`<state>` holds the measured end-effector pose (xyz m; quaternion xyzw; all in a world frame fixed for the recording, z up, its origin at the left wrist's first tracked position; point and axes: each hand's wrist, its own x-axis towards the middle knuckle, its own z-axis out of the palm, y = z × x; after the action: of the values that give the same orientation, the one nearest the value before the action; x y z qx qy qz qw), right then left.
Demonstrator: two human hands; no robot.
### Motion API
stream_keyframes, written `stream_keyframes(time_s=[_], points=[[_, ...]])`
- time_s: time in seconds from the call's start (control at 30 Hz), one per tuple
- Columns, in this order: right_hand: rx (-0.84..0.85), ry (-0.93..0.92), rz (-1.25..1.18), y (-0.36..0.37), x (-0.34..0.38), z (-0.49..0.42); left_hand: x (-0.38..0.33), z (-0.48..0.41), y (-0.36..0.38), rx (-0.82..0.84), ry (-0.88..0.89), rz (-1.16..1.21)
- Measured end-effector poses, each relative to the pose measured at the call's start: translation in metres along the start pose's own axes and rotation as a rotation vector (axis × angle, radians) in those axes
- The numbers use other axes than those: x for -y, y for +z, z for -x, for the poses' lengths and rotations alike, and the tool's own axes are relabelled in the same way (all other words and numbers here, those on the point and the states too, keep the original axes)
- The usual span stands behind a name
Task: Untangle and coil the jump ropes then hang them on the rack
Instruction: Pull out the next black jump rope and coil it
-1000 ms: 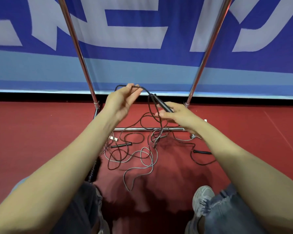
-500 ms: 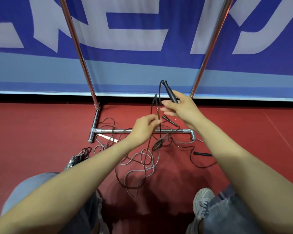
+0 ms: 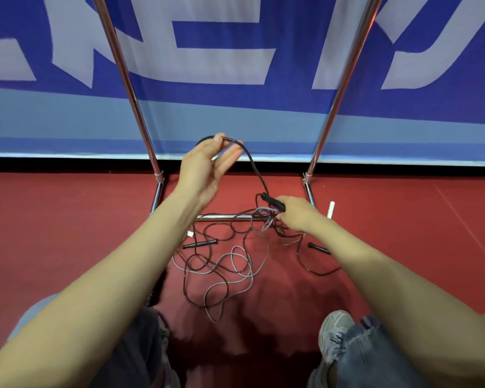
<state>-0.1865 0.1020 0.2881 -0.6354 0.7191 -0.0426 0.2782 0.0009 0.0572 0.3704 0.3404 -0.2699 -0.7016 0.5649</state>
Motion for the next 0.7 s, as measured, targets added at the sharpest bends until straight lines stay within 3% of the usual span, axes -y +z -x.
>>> stream_keyframes(time_s=[0.17,0.4,0.6,0.7], points=[[-0.023,-0.132,-0.634,-0.006,0.014,0.002,0.01,0.004,0.002,0.013,-0.125,-0.09],[-0.147,-0.107,-0.463,-0.003,0.016,0.0,0.0,-0.002,-0.003,-0.066,-0.155,0.172],[0.063,-0.133,-0.553,-0.007,0.017,0.001,0.005,-0.002,-0.003,-0.063,-0.199,0.197],[-0.082,-0.118,-0.59,-0.007,0.015,0.002,0.006,-0.01,-0.009,-0.091,-0.216,0.199]])
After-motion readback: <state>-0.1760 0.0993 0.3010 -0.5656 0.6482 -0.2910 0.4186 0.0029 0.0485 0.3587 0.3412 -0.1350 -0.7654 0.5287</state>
